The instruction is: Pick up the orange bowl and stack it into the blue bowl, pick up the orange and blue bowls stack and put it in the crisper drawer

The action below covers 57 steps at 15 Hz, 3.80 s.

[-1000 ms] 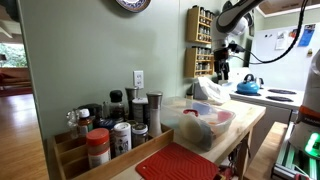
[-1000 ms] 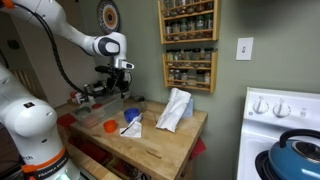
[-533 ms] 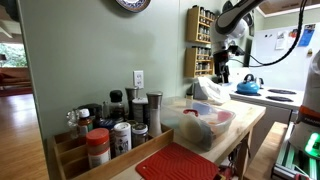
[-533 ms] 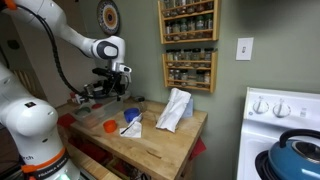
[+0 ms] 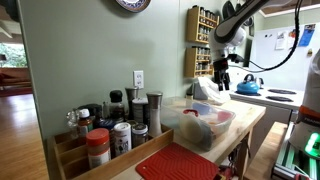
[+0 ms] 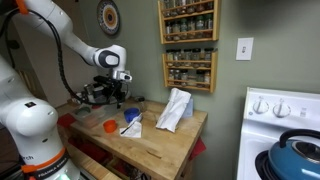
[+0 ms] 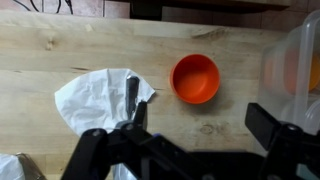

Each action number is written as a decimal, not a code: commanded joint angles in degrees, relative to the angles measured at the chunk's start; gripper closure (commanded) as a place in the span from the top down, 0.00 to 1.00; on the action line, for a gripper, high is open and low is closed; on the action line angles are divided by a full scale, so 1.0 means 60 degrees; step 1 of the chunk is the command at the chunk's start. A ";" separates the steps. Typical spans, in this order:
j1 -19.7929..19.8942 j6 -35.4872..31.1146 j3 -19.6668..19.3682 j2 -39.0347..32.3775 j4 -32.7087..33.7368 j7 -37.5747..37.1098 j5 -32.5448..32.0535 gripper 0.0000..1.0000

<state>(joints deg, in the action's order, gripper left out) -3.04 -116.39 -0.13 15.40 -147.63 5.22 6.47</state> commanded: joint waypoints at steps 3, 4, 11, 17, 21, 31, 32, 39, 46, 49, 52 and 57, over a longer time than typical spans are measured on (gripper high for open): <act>-0.0066 -0.1921 0.0054 -0.0515 -0.1063 0.0157 0.0449 1.00; -0.0067 -0.2107 0.0053 -0.0611 -0.1166 0.0183 0.0449 1.00; -0.0174 -0.2633 0.0100 -0.1442 -0.1387 0.0550 0.0721 1.00; -0.0230 -0.3176 0.0308 -0.2232 -0.1199 0.0509 0.1013 0.77; -0.0155 -0.3281 0.0353 -0.2482 -0.1123 0.0501 0.0948 0.43; -0.0121 -0.3206 0.0375 -0.2690 -0.0916 0.0493 0.0881 0.01; -0.0115 -0.3183 0.0373 -0.2683 -0.0898 0.0489 0.0864 0.01; 0.0053 -0.2576 0.0227 -0.1340 -0.0591 0.0244 0.0429 0.01; 0.0283 -0.2174 0.0256 -0.1357 0.0964 -0.1068 -0.0089 0.01; 0.0266 -0.2202 0.0371 -0.2115 0.1508 -0.1932 -0.0434 0.01; 0.0266 -0.2111 0.0407 -0.2760 0.1865 -0.3071 -0.1172 0.01; 0.0136 -0.1988 0.0315 -0.3625 0.2256 -0.3511 -0.1251 0.01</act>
<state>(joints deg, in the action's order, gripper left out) -1.84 -130.13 1.76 -2.86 -136.58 -13.45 -0.04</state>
